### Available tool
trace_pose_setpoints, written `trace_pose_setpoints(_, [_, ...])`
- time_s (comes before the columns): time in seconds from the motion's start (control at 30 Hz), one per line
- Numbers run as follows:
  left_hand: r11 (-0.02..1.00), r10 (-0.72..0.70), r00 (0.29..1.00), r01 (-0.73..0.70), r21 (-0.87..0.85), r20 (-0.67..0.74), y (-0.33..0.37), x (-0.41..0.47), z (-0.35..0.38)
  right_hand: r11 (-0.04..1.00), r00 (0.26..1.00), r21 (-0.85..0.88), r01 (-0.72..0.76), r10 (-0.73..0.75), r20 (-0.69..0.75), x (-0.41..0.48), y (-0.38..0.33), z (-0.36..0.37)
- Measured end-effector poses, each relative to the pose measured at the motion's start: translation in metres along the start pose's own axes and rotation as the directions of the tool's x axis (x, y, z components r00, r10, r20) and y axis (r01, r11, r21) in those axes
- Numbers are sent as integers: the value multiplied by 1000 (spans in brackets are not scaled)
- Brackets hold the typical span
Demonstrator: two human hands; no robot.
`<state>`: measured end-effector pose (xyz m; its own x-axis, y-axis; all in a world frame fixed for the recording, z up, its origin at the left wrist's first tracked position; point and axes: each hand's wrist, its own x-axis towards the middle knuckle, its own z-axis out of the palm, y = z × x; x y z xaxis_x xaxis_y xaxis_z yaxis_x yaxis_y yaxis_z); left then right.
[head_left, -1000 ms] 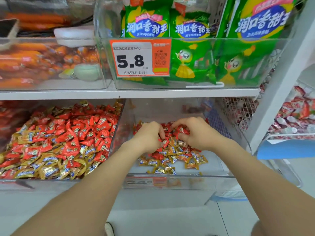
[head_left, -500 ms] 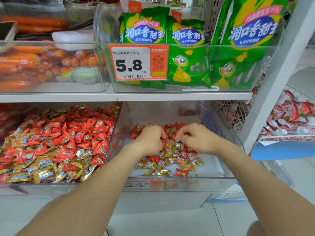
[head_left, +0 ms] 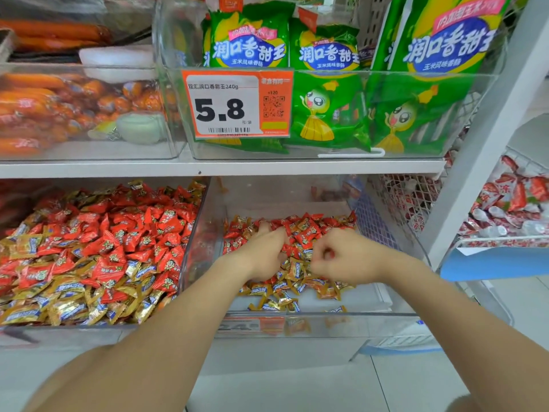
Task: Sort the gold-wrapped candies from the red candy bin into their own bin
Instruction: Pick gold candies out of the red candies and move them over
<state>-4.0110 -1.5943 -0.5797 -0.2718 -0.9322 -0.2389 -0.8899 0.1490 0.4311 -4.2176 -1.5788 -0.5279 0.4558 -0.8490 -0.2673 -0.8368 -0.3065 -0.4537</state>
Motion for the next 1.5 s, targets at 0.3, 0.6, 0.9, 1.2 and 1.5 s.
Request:
trace_pose_setpoints(0.3, [865, -176, 962, 51, -499, -208, 28, -6, -16, 983, 944, 115, -143, 170, -284, -3, 29, -6])
trace_pose_setpoints(0.6, [357, -323, 907, 382, -852, 271, 43, -22, -26, 974, 954, -8, -226, 220, -202, 2, 31, 3])
trace_pose_setpoints(0.9, [913, -270, 963, 263, -313, 23, 28, -31, -32, 961, 979, -193, -198, 185, -83, 2, 32, -1])
trace_pose_setpoints(1.2, [994, -98, 995, 98, 39, -8, 14, -36, -33, 922, 985, -348, -171, 162, -57, 9, 28, 15])
trace_pose_setpoints(1.5, [985, -123, 989, 112, 133, 82, 2, -37, -18, 969, 988, -206, -138, 121, -96, 10, 32, 23])
